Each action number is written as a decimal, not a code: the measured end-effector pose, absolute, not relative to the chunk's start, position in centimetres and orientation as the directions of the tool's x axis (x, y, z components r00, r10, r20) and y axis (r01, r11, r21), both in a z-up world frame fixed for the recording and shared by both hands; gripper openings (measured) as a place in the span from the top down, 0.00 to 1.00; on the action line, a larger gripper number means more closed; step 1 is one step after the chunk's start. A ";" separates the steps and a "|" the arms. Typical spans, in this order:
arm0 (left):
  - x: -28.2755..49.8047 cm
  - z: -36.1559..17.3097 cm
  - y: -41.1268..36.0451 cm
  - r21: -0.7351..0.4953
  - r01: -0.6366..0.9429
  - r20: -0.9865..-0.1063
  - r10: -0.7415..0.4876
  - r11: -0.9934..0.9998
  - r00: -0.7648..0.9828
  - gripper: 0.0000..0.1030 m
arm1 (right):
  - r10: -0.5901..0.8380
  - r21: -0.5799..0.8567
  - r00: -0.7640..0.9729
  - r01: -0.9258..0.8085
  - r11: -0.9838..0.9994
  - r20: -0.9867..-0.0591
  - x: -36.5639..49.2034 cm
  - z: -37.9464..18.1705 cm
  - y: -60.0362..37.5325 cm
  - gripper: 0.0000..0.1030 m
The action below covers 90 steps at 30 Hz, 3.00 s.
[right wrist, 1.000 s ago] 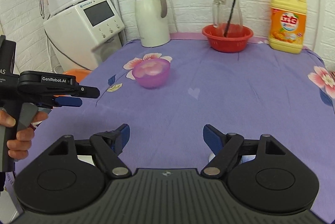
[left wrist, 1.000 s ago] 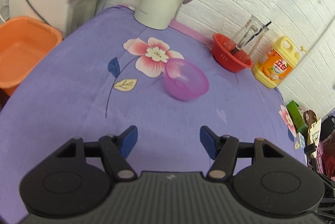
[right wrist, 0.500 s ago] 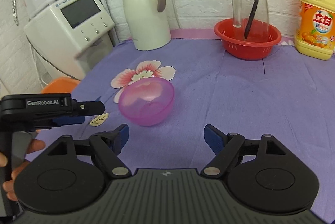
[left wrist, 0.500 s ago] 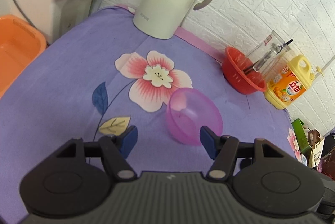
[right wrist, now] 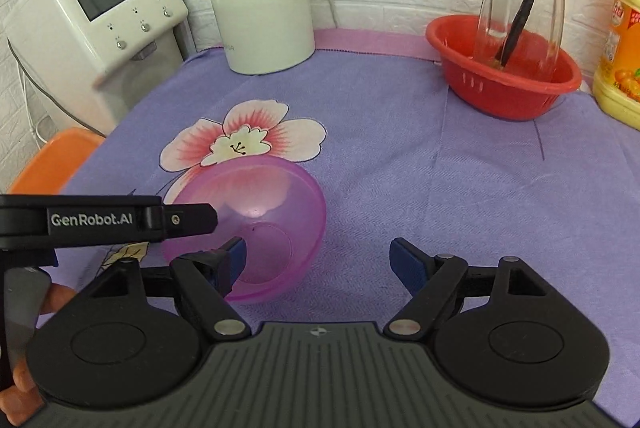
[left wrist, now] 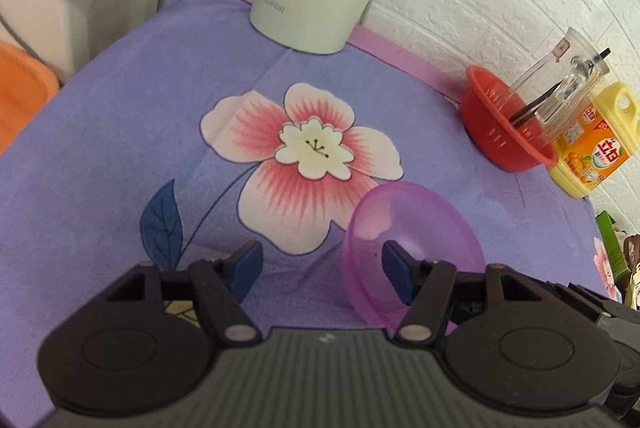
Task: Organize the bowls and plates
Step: 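Close the right tool on the pink bowl rim and lift it, then lower the pink bowl into the white bowl and open the right tool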
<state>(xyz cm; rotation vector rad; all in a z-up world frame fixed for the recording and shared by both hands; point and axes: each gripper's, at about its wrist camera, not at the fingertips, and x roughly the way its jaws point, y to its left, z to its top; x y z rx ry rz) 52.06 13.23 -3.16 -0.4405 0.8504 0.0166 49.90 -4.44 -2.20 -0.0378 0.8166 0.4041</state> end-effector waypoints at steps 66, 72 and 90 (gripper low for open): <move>23.3 2.0 -11.9 -0.307 0.370 -0.608 -0.480 0.877 0.633 0.84 | 0.211 0.100 0.719 -0.195 0.976 -0.662 19.8 0.7 -23.5 0.11; 22.6 0.3 -11.5 -0.314 0.360 -0.640 -0.476 0.878 0.603 0.84 | 0.244 0.105 0.715 -0.233 0.967 -0.656 18.3 -0.8 -23.6 0.11; 20.4 1.8 -8.9 -0.316 0.370 -0.502 -0.485 0.874 0.716 0.37 | 0.237 0.280 0.849 -0.111 0.954 -0.472 13.5 -0.5 -26.6 0.00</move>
